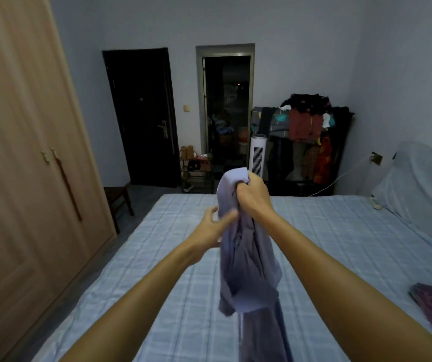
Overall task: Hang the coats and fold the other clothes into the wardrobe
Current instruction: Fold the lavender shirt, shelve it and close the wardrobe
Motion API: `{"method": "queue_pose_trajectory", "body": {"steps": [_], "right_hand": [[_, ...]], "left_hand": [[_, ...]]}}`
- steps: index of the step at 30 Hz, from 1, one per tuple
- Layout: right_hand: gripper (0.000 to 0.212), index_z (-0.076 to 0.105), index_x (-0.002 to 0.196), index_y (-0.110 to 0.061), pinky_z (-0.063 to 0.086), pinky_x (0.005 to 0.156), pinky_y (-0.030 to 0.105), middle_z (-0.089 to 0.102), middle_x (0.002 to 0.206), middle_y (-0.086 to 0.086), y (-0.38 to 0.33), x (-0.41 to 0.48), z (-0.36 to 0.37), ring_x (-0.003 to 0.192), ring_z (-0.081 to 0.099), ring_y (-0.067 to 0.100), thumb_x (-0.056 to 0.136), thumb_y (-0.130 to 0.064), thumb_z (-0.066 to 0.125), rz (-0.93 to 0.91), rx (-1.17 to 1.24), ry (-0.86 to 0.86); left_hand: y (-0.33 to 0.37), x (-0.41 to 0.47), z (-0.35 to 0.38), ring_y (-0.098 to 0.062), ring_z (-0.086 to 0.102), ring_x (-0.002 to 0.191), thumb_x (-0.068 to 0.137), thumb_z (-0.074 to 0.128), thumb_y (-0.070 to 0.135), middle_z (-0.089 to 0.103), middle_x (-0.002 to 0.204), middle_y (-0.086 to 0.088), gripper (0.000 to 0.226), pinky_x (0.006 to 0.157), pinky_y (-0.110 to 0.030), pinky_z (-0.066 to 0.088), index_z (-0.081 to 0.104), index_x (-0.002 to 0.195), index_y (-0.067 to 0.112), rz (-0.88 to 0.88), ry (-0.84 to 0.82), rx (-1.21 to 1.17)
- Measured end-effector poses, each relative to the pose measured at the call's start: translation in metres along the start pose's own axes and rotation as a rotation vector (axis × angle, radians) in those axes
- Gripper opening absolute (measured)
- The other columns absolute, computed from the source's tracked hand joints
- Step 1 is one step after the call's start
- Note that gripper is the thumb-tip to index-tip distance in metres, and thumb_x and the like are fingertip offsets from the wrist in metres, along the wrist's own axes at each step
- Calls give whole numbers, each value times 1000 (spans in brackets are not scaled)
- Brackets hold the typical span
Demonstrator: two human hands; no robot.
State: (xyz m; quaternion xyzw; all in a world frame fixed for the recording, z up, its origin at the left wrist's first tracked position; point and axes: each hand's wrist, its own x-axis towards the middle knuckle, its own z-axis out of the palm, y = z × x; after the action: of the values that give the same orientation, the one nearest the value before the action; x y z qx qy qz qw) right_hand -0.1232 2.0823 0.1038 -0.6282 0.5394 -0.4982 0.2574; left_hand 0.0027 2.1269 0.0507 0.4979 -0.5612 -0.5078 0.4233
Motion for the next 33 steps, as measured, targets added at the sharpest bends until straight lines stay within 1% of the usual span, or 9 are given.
{"method": "queue_pose_trajectory", "body": {"steps": [3,8,11,14,17,22,27,30,33], "right_hand": [[29,62,96,-20,41,59,28,62,81,-2,-9,-9,-22,73,56,16,86,-5,39,-58,1,-12],[33,63,79,-7,37,56,30,59,72,5,-2,-17,-78,66,50,17,79,7,34,-97,-35,41],[27,49,57,-11,26,51,29,48,56,3,12,-25,-107,56,42,19,72,8,35,-89,-180,118],[29,69,72,-15,42,58,26,66,72,2,26,-34,-113,69,59,14,78,2,46,-116,-260,64],[25,67,87,-24,45,67,27,67,87,-2,35,-42,-102,82,61,16,77,-13,47,-61,-247,-33],[28,59,92,-24,45,74,31,62,90,-1,35,-51,-82,89,57,18,65,-27,54,87,-45,-189],[49,59,119,-36,45,96,32,58,123,-6,33,-53,-76,112,56,12,72,-40,71,168,11,-544],[29,65,118,-28,42,94,21,62,117,-14,32,-56,-60,110,54,1,89,-28,64,-32,-189,-407],[21,70,110,-19,41,85,21,68,110,-1,32,-52,-37,103,60,12,92,-22,59,-188,-400,-277]], "left_hand": [[-13,-6,26,-12,66,94,82,66,15,68,107,-4,32,74,-26,56,59,113,18,27,68,126],[-11,-9,0,-14,63,75,82,59,9,70,81,-4,10,62,-25,51,68,85,13,-3,116,387],[-1,0,-28,-22,62,65,80,44,8,65,68,-8,22,57,-31,52,64,74,12,22,291,529],[31,9,-34,-31,60,84,86,40,8,65,92,-17,25,71,-39,50,64,93,9,93,436,385],[62,12,-26,-25,56,91,97,39,17,60,99,-7,23,75,-33,44,59,107,14,119,442,205],[73,20,-32,-25,55,78,99,35,24,59,85,-11,26,64,-33,42,56,89,13,134,507,212],[66,16,-60,-24,56,76,93,44,19,61,80,-6,19,62,-32,42,61,84,19,211,597,478],[60,13,-75,-26,57,79,90,46,13,61,83,-7,16,65,-35,45,62,89,16,213,611,498],[64,9,-82,-26,57,79,91,44,14,61,83,-8,17,65,-35,44,61,90,13,201,624,472]]}}
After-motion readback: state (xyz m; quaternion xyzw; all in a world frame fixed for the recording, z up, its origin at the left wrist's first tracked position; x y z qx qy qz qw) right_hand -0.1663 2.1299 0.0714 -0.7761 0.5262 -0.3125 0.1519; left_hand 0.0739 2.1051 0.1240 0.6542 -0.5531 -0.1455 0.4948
